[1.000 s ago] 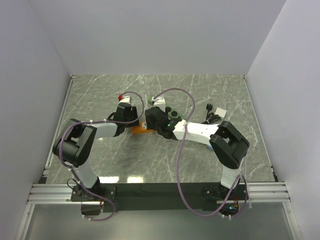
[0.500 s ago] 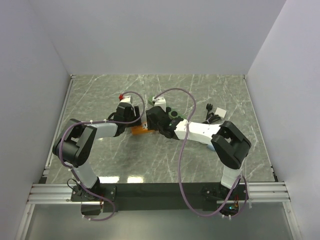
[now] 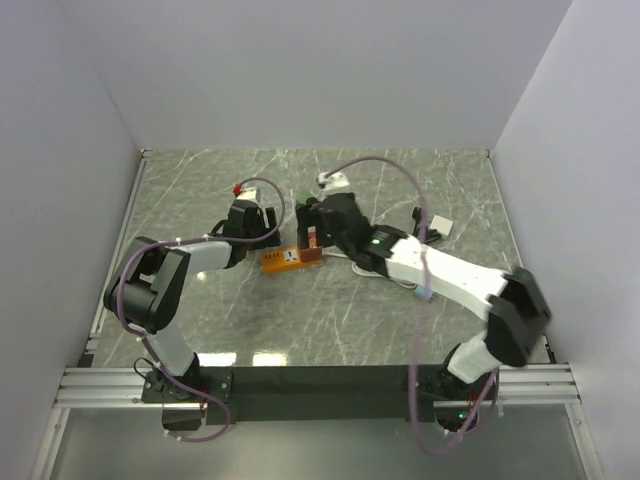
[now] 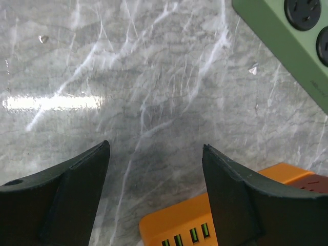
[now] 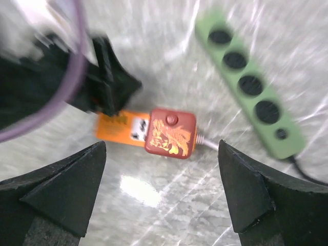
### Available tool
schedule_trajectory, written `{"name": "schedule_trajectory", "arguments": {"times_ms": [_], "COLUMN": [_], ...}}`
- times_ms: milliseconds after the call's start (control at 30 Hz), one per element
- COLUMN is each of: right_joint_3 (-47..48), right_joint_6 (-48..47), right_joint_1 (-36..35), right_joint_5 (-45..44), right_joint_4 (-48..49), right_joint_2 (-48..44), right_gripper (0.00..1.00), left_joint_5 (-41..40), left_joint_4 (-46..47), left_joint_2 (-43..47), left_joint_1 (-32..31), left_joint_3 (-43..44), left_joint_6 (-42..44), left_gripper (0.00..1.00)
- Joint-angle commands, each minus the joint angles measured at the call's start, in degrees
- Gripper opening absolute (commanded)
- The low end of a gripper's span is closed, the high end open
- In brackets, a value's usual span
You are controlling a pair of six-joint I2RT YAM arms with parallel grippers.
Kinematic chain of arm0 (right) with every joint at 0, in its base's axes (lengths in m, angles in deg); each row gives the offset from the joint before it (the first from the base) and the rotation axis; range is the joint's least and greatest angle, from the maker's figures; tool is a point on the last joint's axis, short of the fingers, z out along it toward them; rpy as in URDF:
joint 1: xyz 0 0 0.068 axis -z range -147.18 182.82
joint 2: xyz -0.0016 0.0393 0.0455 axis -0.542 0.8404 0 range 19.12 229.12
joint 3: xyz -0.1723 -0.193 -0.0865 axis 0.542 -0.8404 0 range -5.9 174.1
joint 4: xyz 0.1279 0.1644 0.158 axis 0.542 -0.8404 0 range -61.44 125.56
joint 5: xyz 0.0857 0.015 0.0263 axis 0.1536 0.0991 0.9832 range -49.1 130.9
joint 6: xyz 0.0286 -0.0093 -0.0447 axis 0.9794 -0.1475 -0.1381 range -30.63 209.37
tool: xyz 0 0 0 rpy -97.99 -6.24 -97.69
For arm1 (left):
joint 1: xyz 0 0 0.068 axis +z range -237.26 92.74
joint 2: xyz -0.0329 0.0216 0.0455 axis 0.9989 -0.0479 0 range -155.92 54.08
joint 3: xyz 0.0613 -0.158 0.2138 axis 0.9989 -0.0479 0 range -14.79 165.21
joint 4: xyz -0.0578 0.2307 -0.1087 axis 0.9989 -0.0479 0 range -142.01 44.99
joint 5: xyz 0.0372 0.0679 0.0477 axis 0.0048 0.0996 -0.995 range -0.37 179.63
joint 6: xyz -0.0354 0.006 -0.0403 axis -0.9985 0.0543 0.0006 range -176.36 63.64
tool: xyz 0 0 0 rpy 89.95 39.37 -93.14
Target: Insert the plug
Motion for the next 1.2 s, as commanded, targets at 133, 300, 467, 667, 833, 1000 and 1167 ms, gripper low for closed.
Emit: {"name": "schedule_trajectory", "arguments": {"times_ms": [133, 300, 467, 667, 833, 1000, 1167], "right_joint_3": [-11.03, -24.75, -31.61, -35.3, -38.03, -38.74, -39.53], "right_joint_6": [5.18, 15.9, 26.79, 33.14, 32.26, 30.77, 28.14], "right_joint_1": [2.29, 9.66, 11.0, 13.28, 17.5, 21.28, 25.06], "right_joint_5": [-9.06, -9.5, -11.7, -16.26, -13.55, -15.04, -11.36], "right_joint_4": [-7.38, -13.55, -19.35, -25.51, -21.13, -19.54, -14.97], "right_joint_2": [-18.88, -26.28, -33.14, -37.36, -38.42, -36.14, -33.51], "right_gripper": [0.96, 0.97, 1.0, 1.0, 1.0, 0.93, 0.88], "left_joint_5": [-0.78, 0.79, 2.99, 4.93, 6.51, 6.16, 5.8], "left_joint_4": [0.47, 1.79, 3.37, 5.22, 4.95, 4.43, 4.17], "left_joint_2": [7.27, 12.21, 15.72, 17.14, 16.96, 17.84, 18.8], "left_joint_1": [0.93, 1.81, 3.47, 4.36, 4.44, 4.53, 4.53], "left_joint_3": [2.44, -0.19, -3.45, -5.65, -5.3, -5.47, -5.91], "left_joint_6": [1.02, 1.98, 2.07, 1.28, 1.28, 1.37, 1.37], "left_gripper": [0.81, 0.82, 0.83, 0.83, 0.83, 0.82, 0.82]}}
